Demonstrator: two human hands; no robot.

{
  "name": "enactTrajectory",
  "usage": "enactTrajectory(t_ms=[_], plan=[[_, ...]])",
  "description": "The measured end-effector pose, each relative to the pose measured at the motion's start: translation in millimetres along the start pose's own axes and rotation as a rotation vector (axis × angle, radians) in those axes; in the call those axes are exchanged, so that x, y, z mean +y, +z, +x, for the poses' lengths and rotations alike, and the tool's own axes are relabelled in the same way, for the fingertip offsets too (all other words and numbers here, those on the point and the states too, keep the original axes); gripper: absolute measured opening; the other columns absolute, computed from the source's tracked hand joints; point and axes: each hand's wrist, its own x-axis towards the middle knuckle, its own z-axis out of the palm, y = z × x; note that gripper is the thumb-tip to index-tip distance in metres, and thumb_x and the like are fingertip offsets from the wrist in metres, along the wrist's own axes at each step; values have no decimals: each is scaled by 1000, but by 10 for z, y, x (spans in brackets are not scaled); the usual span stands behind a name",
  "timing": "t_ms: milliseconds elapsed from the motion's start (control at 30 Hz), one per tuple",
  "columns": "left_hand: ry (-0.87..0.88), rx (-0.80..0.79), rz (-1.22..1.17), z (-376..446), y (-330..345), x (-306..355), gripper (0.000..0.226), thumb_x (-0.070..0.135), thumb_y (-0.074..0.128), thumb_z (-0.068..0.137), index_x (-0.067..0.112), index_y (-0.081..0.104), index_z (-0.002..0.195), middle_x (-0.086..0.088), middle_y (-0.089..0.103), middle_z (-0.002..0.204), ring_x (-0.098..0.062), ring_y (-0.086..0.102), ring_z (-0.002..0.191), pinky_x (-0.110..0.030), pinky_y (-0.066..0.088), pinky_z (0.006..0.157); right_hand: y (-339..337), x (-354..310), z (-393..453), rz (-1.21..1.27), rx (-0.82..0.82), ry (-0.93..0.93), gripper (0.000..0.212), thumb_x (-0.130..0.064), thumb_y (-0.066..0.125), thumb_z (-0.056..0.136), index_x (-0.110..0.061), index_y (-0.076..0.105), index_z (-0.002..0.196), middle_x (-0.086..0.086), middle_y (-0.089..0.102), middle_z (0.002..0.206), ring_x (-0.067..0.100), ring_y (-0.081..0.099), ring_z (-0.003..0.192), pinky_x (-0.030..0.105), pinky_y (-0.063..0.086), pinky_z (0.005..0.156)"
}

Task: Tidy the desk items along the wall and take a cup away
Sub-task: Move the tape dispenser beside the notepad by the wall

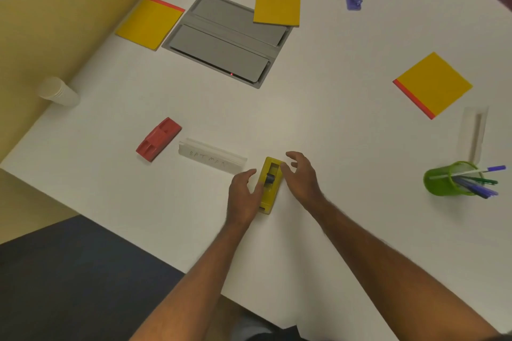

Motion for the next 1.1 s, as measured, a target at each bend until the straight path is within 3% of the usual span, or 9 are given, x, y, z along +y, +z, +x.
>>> enactTrajectory(t_ms=[100,233,300,367,433,600,767,967,1100], plan=[[-47,-7,9,-132,36,-174,47,25,64,96,18,53,141,-1,53,139,-19,52,128,-42,45,109,25,18,-35,13,-25,60,47,-28,61,98,-17,49,143,2,51,147,22,55,129,35,49,104],[-106,-61,39,-193,124,-297,53,30,69,93,19,51,142,5,53,133,-16,53,123,-37,48,105,63,84,-67,38,-97,103,54,-31,62,97,-26,43,147,2,48,149,23,57,126,32,50,95],[-85,-82,39,-211,151,-316,42,33,75,86,29,60,126,21,56,110,-3,57,104,-20,51,85,77,97,-47,14,-118,82,55,-29,62,97,-27,42,149,3,46,150,24,56,127,33,50,98],[-56,-75,26,-230,174,-348,33,34,80,80,43,58,102,32,57,89,9,60,85,-5,45,65,87,89,-4,-9,-135,61,54,-26,62,97,-25,44,148,4,47,149,24,57,126,37,51,102],[-50,-57,35,-255,216,-406,39,34,82,78,43,53,103,29,55,90,16,56,88,-1,42,63,102,79,35,-21,-147,52,53,-24,63,96,-23,46,146,4,50,145,24,58,124,37,52,102],[-73,37,28,-296,363,-539,53,30,84,78,22,57,123,9,56,112,-8,57,100,-14,47,82,135,76,117,-74,-133,38,40,-20,62,95,-21,53,134,3,57,132,24,59,117,36,52,97],[-52,74,-2,-297,409,-577,42,32,83,79,28,55,110,7,58,104,-10,58,94,-22,54,79,179,78,194,-97,-104,56,26,-20,65,95,-19,55,119,1,62,115,22,62,105,27,47,79],[-29,47,-27,-292,329,-532,47,35,86,75,22,58,110,6,60,104,-12,59,93,-29,56,79,197,-2,238,-105,-30,107,31,-22,78,80,-20,60,104,-9,60,95,16,60,91,22,46,66],[-14,67,-67,-318,288,-402,53,44,87,68,24,54,104,12,55,102,-7,57,90,-21,54,73,121,-168,305,-136,-17,107,31,-27,82,72,-27,63,96,-15,59,94,16,64,92,36,58,73]])
